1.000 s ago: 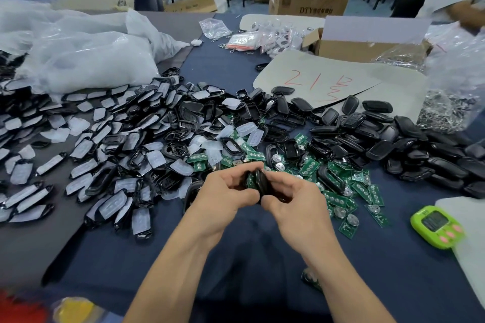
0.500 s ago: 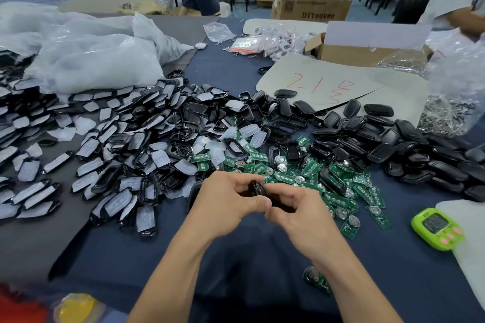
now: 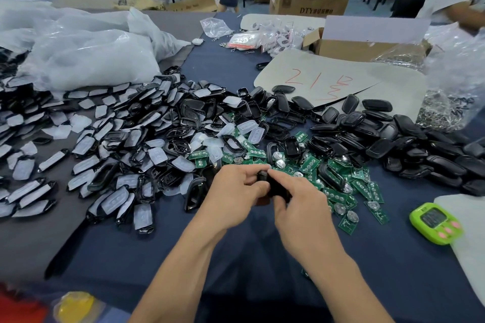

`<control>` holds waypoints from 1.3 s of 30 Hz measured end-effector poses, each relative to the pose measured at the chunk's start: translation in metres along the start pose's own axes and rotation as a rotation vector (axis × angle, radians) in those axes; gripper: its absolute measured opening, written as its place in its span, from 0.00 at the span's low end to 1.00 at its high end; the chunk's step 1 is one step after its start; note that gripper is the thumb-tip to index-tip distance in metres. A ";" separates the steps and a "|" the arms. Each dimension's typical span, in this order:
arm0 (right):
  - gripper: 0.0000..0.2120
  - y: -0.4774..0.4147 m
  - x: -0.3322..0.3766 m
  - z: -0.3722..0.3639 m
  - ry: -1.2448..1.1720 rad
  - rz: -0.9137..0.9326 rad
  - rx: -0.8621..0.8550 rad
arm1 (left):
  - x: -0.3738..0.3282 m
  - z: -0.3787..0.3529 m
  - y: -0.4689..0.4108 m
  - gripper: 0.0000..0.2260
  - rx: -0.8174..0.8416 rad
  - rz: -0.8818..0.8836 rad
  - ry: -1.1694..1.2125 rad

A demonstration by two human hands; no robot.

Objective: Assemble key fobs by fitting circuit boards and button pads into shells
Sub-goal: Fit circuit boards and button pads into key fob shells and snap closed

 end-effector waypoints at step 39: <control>0.23 -0.008 -0.015 0.004 -0.222 -0.084 0.063 | 0.025 0.015 -0.003 0.19 0.056 0.000 0.261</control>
Point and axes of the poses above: each hand's wrist, its own y-axis away from the middle knuckle, its own z-axis out of the back of the hand, x = y × z, the point moved 2 cm from there along -y, towards the middle knuckle, and after that the axes turned 12 degrees about y, right-handed, at the moved point
